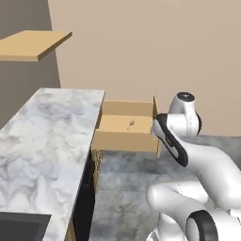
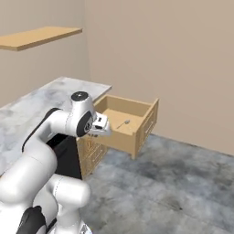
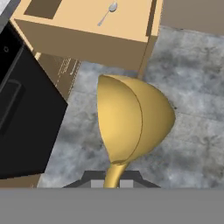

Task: Organize the utensils by type. Pick up the wooden spoons from the counter and place them in the open cabinet. Then pick up the metallic utensils from the counter and place them in the open drawer.

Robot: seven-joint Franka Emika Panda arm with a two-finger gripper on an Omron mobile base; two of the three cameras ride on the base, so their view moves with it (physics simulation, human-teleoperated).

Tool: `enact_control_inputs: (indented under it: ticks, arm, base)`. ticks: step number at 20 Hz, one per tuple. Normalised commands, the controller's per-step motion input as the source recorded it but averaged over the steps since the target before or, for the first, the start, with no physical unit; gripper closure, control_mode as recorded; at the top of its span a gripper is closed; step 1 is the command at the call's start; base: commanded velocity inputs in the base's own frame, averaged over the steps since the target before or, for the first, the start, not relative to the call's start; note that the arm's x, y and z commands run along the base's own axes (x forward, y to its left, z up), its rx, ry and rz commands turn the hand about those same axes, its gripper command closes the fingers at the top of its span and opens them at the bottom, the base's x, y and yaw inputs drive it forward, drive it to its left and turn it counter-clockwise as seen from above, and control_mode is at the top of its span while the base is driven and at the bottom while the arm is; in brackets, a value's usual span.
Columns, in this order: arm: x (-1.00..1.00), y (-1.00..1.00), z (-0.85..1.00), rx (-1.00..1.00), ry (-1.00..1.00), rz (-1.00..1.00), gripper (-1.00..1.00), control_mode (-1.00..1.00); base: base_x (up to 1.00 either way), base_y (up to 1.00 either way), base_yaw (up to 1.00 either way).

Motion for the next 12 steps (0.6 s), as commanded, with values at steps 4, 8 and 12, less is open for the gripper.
enact_control_inputs:
  ticks: [4, 8, 12]
  arm:
    - [0.00, 0.00, 0.00, 0.00, 0.00, 0.00, 1.00, 1.00]
    - [0.00, 0.00, 0.00, 0.00, 0.00, 0.00, 1.00, 1.00]
    - [0.00, 0.00, 0.00, 0.00, 0.00, 0.00, 1.00, 1.00]
  base:
    - [0.86, -0.02, -0.02]
    - [0.80, 0.00, -0.04]
    - [0.68, 0.02, 0.00]
